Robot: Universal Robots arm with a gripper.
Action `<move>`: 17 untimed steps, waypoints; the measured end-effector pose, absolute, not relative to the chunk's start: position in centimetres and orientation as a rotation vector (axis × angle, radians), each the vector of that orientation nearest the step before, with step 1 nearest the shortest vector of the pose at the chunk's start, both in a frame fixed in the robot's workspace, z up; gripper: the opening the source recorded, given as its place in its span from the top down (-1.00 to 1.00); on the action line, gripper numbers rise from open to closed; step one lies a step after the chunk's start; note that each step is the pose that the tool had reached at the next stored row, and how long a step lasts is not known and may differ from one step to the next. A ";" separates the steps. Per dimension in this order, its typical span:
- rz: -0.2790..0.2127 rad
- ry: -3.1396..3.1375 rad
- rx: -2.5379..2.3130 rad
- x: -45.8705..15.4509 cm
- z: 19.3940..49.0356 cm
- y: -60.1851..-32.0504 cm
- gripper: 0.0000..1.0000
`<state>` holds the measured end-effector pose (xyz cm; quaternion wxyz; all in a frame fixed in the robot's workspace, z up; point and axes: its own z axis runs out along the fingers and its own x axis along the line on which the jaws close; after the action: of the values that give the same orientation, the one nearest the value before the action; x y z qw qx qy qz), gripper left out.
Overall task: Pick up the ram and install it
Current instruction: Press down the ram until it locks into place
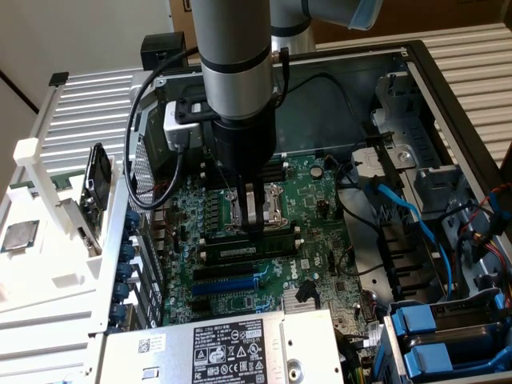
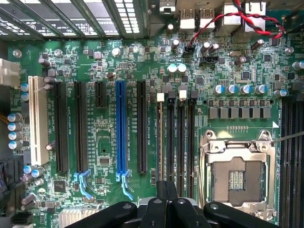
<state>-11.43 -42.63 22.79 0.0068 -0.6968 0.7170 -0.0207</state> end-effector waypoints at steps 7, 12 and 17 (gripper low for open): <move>-0.064 2.242 -2.179 -11.4 22.7 -42.6 0.79; -0.064 2.242 -2.179 -11.4 23.0 -42.6 0.79; -0.064 2.243 -2.179 -11.4 23.6 -42.6 0.79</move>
<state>-11.43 -42.62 23.57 0.0069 -0.6968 0.7170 -0.0205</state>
